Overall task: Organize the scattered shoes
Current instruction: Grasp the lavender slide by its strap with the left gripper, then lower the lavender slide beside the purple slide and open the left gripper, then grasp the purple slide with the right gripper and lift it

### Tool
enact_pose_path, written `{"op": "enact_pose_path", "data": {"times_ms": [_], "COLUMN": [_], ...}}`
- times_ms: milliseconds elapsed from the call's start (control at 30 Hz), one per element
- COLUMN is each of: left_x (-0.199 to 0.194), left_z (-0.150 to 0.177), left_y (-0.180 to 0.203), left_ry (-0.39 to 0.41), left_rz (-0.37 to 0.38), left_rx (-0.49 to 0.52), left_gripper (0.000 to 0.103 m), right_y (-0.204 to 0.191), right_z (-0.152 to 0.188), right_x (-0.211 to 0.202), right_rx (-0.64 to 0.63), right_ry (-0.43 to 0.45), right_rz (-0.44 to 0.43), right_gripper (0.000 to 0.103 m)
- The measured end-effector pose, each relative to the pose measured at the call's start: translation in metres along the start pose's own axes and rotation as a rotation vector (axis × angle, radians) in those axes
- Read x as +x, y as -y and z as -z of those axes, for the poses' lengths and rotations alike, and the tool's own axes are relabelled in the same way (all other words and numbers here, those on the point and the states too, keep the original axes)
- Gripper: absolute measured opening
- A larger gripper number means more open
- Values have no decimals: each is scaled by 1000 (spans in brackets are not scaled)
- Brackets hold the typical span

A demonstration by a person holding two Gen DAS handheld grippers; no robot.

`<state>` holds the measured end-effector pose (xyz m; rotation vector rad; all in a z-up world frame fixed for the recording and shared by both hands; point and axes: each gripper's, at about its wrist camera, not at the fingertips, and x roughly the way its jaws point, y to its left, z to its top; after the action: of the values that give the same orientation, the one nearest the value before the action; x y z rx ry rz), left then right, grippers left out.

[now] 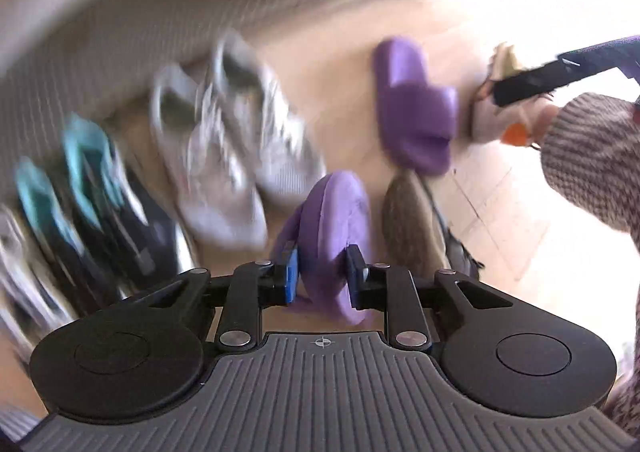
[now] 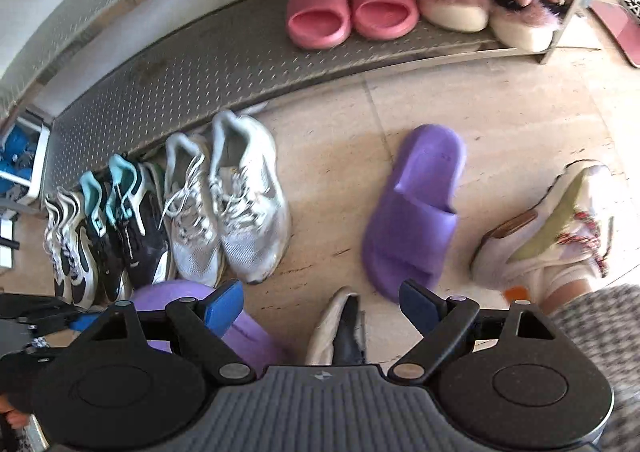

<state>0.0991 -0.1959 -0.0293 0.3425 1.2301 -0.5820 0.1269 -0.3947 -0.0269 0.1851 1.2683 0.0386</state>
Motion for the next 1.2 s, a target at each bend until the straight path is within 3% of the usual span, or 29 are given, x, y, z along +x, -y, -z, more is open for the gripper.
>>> {"op": "enact_pose_path", "data": {"times_ms": [167,267,400,467,500,533,600,733,867,1000,1200], "left_x": [-31,-32,4,26,38,49,72,118,101,72,46], "left_z": [-66,-111,-138,-122,-114,-106,-90,-59,-44,-38,-11], "left_y": [34,54,84,84,83,83,82,81,59,30,7], "left_ry": [168,254,335,261,224,188,114,-31,-45,-23,-18], "left_rz": [-92,-148,-227,-209,-200,-191,-172,-136,-105,-34,-13], "left_rx": [163,269,528,529,529,529,529,527,404,172,-8], "left_gripper": [21,21,22,23,27,42,45,52,70,77,77], "right_y": [22,45,69,78,79,80,80,76,59,39,6], "right_z": [-37,-45,-50,-55,-57,-58,-61,-64,-69,-74,-77], "right_x": [-22,-32,-48,-55,-56,-56,-52,-38,-14,30,98], "right_rx": [-18,123,305,351,362,367,375,372,294,175,79], "right_ry": [103,173,259,295,301,300,280,227,161,59,-58], "right_rz": [48,21,-73,-103,-107,-105,-94,-79,-18,58,36], "right_gripper": [86,86,86,86,86,86,86,87,87,87,87]}}
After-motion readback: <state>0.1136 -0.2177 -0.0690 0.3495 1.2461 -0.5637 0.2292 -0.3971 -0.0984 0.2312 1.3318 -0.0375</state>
